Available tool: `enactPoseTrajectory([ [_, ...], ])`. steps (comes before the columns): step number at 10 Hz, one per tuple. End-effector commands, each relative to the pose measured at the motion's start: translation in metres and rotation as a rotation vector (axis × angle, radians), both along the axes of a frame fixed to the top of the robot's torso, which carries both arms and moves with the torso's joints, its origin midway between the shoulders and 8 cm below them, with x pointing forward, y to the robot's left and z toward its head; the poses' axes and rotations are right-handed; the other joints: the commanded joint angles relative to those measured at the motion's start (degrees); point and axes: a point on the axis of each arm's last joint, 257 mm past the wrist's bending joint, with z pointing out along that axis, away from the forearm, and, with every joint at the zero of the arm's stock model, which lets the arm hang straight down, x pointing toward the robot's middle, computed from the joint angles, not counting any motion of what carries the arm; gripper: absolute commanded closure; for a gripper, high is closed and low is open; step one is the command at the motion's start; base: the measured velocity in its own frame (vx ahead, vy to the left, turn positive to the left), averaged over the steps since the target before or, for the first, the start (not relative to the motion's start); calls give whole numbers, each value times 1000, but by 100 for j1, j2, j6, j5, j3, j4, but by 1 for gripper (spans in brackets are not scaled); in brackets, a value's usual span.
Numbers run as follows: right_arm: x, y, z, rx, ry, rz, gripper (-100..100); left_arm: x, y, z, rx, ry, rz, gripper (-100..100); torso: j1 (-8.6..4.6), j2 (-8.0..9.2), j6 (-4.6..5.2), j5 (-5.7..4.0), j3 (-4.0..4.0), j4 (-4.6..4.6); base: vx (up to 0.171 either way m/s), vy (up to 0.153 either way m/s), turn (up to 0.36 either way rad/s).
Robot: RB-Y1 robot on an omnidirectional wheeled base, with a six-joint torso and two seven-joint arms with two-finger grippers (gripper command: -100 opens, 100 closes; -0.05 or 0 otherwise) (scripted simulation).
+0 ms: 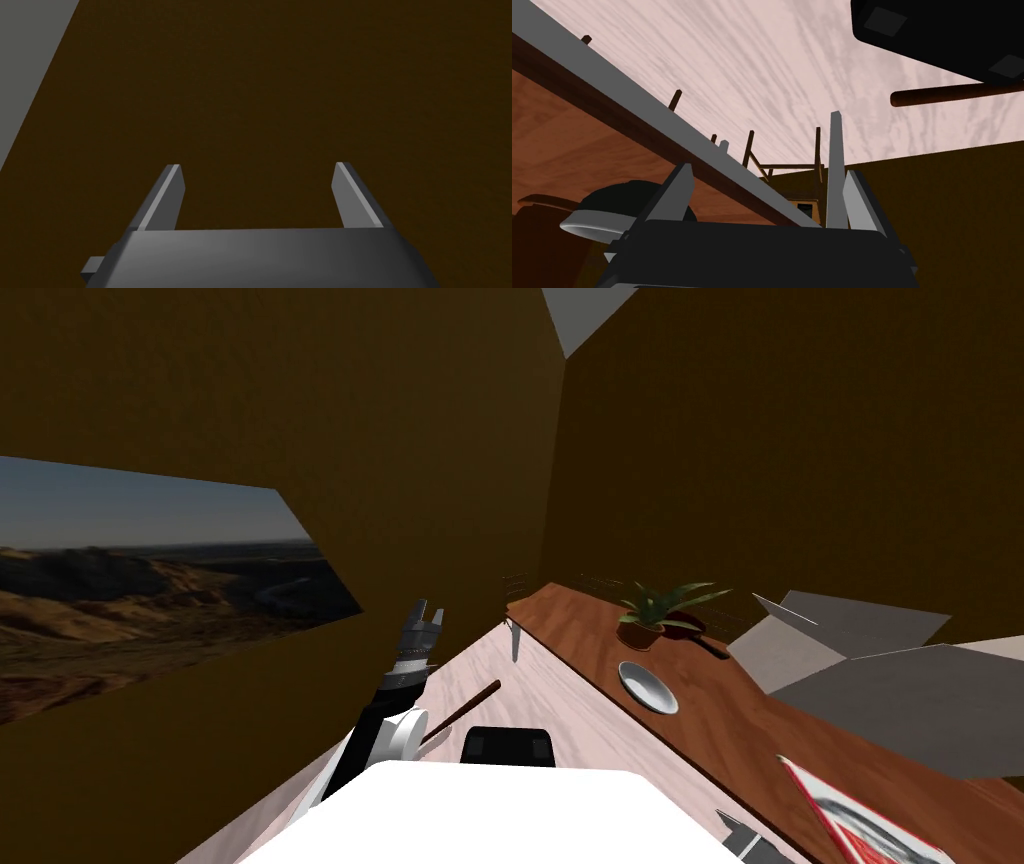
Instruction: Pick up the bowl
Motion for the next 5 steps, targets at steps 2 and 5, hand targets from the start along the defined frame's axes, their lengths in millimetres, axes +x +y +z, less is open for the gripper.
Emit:
enactPoseTrajectory([
  [2,-14,-33,8,-88,52,46,-100,0,0,0,0,0,0,0,-6,2,4,-1,0,0,83,24,111],
  [5,-27,-70,19,-183,106,92,-100,0,0,0,0,0,0,0,9,-35,-1,1,-20,-8,155,57,160],
])
